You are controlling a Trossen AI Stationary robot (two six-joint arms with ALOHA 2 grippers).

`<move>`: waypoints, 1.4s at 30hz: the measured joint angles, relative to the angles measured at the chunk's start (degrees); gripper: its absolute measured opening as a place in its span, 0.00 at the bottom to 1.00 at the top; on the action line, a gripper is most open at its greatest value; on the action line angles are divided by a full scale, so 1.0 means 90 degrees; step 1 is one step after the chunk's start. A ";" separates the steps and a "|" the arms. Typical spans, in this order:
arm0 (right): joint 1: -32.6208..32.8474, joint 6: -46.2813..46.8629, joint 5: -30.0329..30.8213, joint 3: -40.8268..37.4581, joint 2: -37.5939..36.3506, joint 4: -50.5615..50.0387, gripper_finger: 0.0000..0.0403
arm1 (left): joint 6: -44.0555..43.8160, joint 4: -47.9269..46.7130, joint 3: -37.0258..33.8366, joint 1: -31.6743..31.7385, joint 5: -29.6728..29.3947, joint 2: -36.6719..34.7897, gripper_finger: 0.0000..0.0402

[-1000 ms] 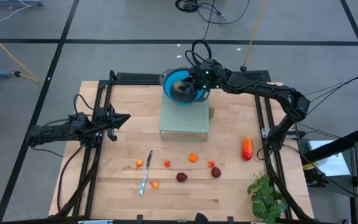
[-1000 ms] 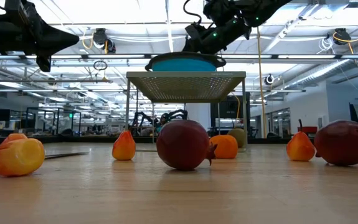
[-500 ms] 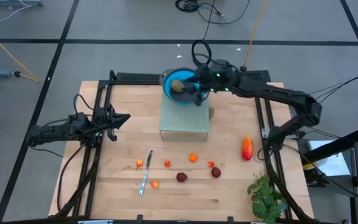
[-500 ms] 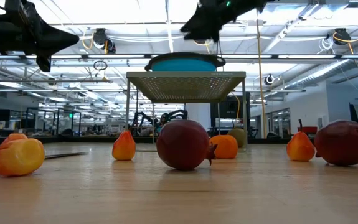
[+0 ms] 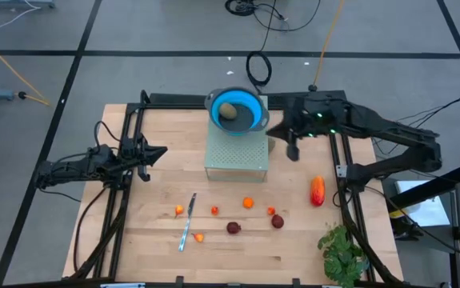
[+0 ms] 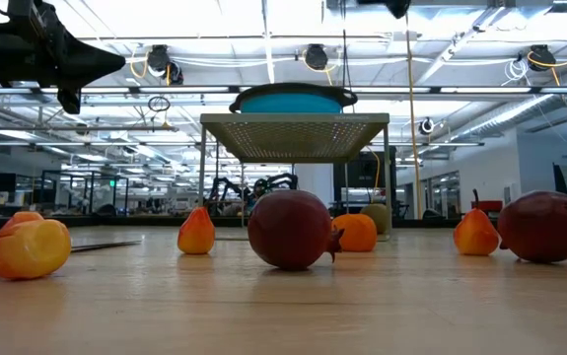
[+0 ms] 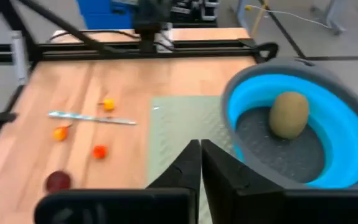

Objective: Pick & Place Fruit
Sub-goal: Put the mango into the blue strainer bowl on the shelf

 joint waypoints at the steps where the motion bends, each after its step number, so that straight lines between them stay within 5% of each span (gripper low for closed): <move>1: 0.0084 0.0024 0.0002 0.0000 -0.0102 -0.0106 0.02 | -0.0002 0.0000 0.0000 0.0000 0.0000 0.0000 0.02; 11: 0.0834 0.0836 0.0010 0.0000 -0.0738 -0.1809 0.00 | -0.0002 0.0000 0.0001 0.0001 -0.0002 0.0001 0.02; 24: 0.1698 0.3570 -0.0017 0.0000 -0.0805 -0.4334 0.00 | -0.0012 -0.0002 0.0001 0.0001 -0.0002 0.0001 0.02; 42: 0.2166 0.5023 0.0016 0.0000 -0.0803 -0.4645 0.00 | -0.0043 -0.0002 0.0000 0.0001 -0.0002 0.0000 0.02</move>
